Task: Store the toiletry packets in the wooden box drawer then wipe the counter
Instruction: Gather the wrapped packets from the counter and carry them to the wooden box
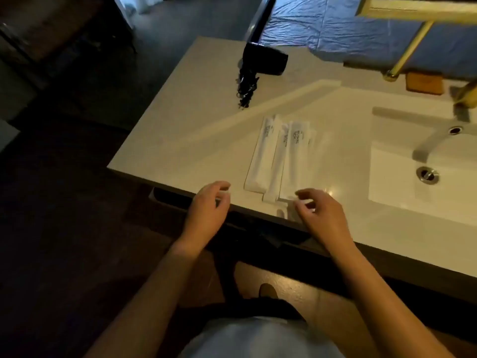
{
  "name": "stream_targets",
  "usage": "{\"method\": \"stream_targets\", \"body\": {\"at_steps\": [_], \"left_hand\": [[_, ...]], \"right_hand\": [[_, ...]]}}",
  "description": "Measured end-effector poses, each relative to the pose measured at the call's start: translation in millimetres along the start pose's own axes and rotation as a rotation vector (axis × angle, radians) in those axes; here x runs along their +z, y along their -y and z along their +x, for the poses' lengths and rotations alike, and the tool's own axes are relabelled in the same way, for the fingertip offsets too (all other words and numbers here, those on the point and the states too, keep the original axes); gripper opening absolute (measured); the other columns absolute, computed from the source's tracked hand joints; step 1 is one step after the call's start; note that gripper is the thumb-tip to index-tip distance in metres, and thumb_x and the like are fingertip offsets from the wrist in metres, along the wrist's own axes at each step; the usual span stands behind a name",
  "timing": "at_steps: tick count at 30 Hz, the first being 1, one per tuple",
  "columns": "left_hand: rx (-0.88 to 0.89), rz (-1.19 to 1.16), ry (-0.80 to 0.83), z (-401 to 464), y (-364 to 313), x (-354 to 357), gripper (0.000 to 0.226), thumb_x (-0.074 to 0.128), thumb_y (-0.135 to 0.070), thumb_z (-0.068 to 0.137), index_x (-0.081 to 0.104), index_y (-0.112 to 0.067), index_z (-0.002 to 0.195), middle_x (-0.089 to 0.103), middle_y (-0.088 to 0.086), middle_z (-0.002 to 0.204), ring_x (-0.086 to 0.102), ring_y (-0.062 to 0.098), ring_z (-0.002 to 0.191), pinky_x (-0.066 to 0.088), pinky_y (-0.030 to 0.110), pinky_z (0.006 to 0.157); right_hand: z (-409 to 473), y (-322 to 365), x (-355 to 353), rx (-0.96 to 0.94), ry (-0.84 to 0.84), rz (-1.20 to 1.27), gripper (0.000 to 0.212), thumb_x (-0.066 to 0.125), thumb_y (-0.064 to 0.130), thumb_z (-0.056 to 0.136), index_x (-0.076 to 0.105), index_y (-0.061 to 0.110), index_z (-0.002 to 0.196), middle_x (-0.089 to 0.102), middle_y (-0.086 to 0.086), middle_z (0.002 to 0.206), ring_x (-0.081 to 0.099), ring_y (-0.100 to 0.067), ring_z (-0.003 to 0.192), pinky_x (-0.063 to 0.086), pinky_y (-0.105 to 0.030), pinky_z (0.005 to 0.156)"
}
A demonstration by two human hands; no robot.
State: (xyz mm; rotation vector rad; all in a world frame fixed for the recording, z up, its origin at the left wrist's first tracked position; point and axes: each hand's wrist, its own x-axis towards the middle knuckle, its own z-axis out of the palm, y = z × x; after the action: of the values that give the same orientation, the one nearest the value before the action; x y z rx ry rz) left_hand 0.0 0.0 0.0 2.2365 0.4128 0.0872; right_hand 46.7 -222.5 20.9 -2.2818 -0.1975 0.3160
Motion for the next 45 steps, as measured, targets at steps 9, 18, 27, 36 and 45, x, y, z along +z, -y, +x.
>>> {"method": "stream_targets", "body": {"at_steps": [9,18,27,36,45], "left_hand": [[-0.230,0.278,0.172,114,-53,43,0.034,0.033,-0.019,0.089,0.057,0.005,0.092,0.048,0.022,0.120,0.055,0.040,0.097,0.048,0.045,0.084],[-0.270,0.067,0.240,106,-64,59,0.020,0.062,-0.021,0.076,0.066,-0.013,0.094,0.067,0.007,0.097,0.062,0.025,0.094,0.052,0.042,0.088],[-0.250,0.065,0.222,100,-72,64,0.022,0.070,-0.025,0.073,0.056,-0.017,0.089,0.063,0.005,0.100,0.059,0.022,0.091,0.052,0.038,0.083],[-0.466,-0.120,0.298,110,-76,63,0.023,0.072,-0.022,0.075,0.065,-0.013,0.094,0.066,0.010,0.105,0.064,0.026,0.096,0.053,0.038,0.089],[-0.525,-0.485,0.469,105,-70,55,0.029,0.066,-0.012,0.083,0.061,-0.006,0.111,0.068,0.010,0.106,0.066,0.021,0.099,0.055,0.033,0.086]], "right_hand": [[108,3,-6,0.327,-0.105,-0.131,0.037,0.062,0.030,0.084,0.063,-0.005,0.094,0.065,-0.022,0.099,0.061,-0.033,0.082,0.044,-0.033,0.063],[113,8,2,0.405,-0.112,-0.134,0.027,0.061,0.024,0.081,0.060,0.000,0.093,0.066,-0.017,0.098,0.061,-0.035,0.088,0.039,-0.030,0.062],[110,13,11,0.445,-0.105,-0.096,0.034,0.058,0.026,0.087,0.055,0.004,0.113,0.052,-0.019,0.120,0.055,-0.036,0.104,0.047,-0.037,0.079],[113,16,-1,0.557,-0.059,0.293,0.009,0.051,0.005,0.083,0.055,0.004,0.076,0.053,-0.010,0.072,0.054,-0.029,0.082,0.043,-0.032,0.070],[106,7,-22,0.628,0.133,0.584,0.015,0.065,0.018,0.081,0.057,0.011,0.091,0.055,-0.003,0.071,0.053,-0.015,0.061,0.041,-0.025,0.046]]}}
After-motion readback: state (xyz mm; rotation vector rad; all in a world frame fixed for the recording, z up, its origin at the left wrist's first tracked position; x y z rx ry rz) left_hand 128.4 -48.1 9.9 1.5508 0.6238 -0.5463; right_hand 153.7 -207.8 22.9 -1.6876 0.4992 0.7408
